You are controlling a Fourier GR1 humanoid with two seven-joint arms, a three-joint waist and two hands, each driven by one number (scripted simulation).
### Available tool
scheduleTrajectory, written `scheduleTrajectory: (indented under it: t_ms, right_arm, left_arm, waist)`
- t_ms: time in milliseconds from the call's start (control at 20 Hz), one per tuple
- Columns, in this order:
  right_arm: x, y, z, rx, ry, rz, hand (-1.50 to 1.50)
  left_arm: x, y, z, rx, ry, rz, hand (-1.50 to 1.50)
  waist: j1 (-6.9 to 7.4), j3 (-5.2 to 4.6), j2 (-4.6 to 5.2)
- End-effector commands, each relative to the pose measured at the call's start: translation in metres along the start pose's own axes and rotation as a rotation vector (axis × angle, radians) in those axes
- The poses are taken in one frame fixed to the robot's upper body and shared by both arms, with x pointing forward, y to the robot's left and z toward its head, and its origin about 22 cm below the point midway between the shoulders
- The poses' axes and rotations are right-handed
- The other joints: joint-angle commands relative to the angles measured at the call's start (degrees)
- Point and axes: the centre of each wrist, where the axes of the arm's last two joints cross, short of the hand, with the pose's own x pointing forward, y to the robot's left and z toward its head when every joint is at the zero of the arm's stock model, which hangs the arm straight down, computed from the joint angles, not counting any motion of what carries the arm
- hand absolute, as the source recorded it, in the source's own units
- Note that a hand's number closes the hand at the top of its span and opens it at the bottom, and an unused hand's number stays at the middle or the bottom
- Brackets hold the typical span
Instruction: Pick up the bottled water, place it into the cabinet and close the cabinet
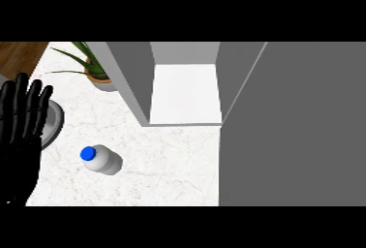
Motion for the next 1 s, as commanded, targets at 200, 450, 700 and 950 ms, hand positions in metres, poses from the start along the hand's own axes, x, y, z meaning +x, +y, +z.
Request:
scheduleTrajectory:
  t_ms: [200,450,700,950]
  right_arm:
    - [0.020,-0.020,0.053,0.025,0.077,0.045,-1.50]
    - [0.032,0.004,0.060,0.139,0.180,-0.146,-1.50]
    - [0.058,-0.005,0.086,0.155,0.200,-0.142,-1.50]
    - [0.080,-0.007,0.090,0.139,0.193,-0.147,-1.50]
  left_arm:
    - [0.026,0.008,0.029,0.007,0.022,0.009,-1.50]
    - [0.026,-0.007,0.062,0.115,0.219,0.274,-1.50]
    - [0.074,-0.008,0.087,0.113,0.237,0.278,-1.50]
    - [0.066,-0.011,0.102,0.111,0.240,0.292,-1.50]
  waist:
    - [1.02,1.33,-0.72]
    - [1.46,1.28,-0.91]
    - [1.28,1.33,-0.87]
    - [1.42,1.28,-0.80]
